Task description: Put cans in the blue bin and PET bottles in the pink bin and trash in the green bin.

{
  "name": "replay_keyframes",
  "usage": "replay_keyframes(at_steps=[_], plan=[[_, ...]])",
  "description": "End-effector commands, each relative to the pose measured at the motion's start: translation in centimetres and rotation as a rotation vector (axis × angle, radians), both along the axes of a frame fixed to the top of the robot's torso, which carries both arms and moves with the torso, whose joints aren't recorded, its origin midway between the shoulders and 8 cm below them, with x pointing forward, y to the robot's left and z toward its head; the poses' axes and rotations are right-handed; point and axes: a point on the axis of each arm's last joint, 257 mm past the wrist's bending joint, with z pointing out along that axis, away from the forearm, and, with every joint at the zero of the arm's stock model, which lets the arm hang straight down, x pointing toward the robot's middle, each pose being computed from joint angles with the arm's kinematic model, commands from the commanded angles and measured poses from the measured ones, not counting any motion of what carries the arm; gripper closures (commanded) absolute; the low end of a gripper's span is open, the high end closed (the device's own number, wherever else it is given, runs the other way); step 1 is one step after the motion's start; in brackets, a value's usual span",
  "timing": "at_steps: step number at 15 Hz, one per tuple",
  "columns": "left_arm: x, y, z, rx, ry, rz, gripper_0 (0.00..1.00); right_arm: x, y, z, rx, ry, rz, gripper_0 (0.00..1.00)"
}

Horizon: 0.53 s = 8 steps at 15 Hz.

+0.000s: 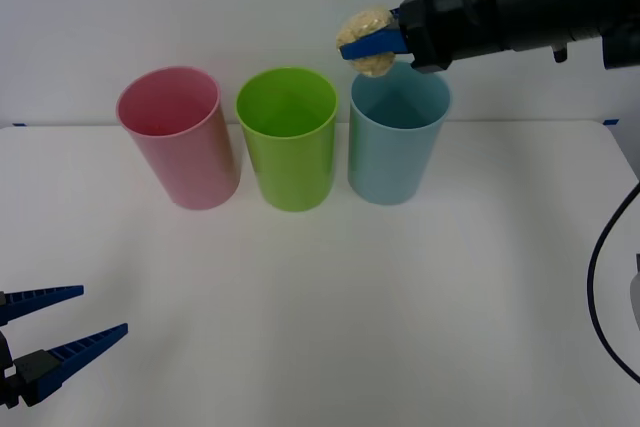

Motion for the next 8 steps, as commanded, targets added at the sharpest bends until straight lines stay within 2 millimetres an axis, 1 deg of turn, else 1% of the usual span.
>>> replay_keyframes(at_steps=[1,3,5,8], plan=[[0.0,0.0,0.0,0.000,0.000,0.000,0.00,2.9,2.1,0.8,-0.033,0.048,-0.012,1.00],[0.0,0.0,0.0,0.000,0.000,0.000,0.00,4.7,3.6,0.4,-0.067,0.074,-0.034,1.00],[0.0,0.0,0.0,0.000,0.000,0.000,0.00,6.2,5.3,-0.6,-0.106,0.085,-0.061,1.00],[0.0,0.0,0.0,0.000,0.000,0.000,0.00,7.5,7.8,-3.8,-0.162,0.081,-0.085,1.00]])
